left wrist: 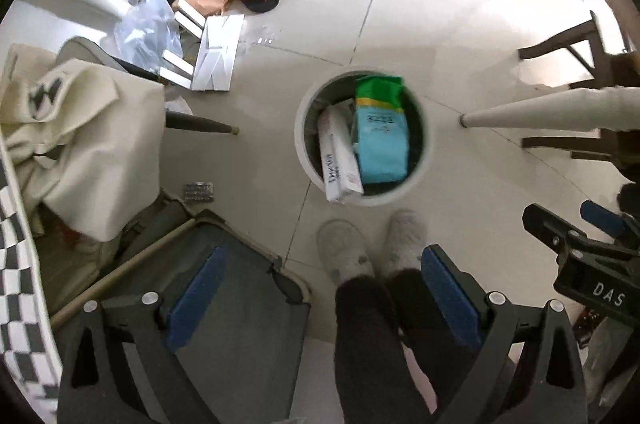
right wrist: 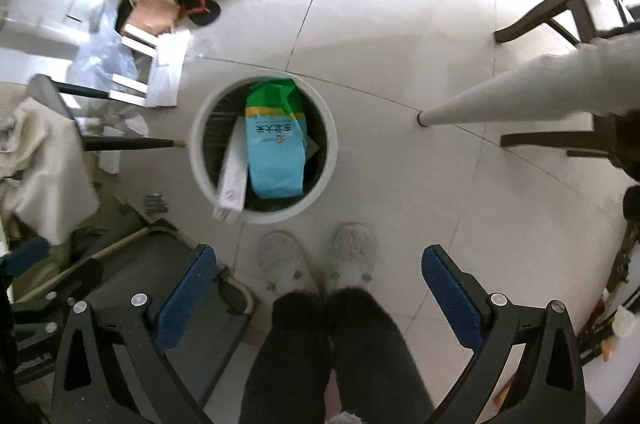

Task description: Collect trash

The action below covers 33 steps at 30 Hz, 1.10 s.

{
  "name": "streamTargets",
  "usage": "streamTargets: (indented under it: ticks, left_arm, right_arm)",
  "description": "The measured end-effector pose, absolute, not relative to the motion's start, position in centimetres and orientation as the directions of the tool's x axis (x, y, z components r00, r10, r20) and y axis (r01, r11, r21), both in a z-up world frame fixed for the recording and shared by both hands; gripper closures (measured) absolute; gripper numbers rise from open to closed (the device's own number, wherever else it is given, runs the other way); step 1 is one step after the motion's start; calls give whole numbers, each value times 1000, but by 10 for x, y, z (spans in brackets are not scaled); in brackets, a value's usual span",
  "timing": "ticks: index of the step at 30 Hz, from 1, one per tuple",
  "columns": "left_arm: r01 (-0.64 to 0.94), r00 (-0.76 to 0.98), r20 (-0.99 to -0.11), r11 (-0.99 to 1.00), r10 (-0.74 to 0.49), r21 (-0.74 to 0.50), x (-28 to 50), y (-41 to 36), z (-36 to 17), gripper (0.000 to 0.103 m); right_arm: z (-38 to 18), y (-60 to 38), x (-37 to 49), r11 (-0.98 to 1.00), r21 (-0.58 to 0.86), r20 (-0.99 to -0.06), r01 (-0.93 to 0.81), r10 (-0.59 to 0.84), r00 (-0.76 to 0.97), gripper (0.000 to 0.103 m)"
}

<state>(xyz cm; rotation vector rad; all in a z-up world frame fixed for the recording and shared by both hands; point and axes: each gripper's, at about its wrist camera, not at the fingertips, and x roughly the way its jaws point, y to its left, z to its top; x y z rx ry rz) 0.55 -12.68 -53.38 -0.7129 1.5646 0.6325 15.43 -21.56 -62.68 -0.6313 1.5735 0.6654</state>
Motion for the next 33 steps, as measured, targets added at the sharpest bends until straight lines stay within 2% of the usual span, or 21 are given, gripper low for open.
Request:
streamTargets:
  ticks: [7, 21, 27, 33]
  left_arm:
    - [-716, -6, -997, 697, -72, -46, 16, -138, -426, 3]
    - [-560, 219, -966, 793, -139, -240, 1, -121, -226, 3]
    - [-477, 289, -937, 820, -194, -317, -19, -120, -173, 3]
    - [-441, 322, -922, 827, -216, -348, -33, -119, -143, 3]
  right_arm:
    - [-496, -247, 163, 707, 123, -992, -696, 58, -116, 0]
    - [-258, -282, 131, 733, 297, -954, -613, 248, -165, 0]
    - [-198, -287, 91, 753, 353, -933, -555, 330, -146, 0]
    - [-167, -292, 61, 764, 394, -916, -512, 372, -149, 0]
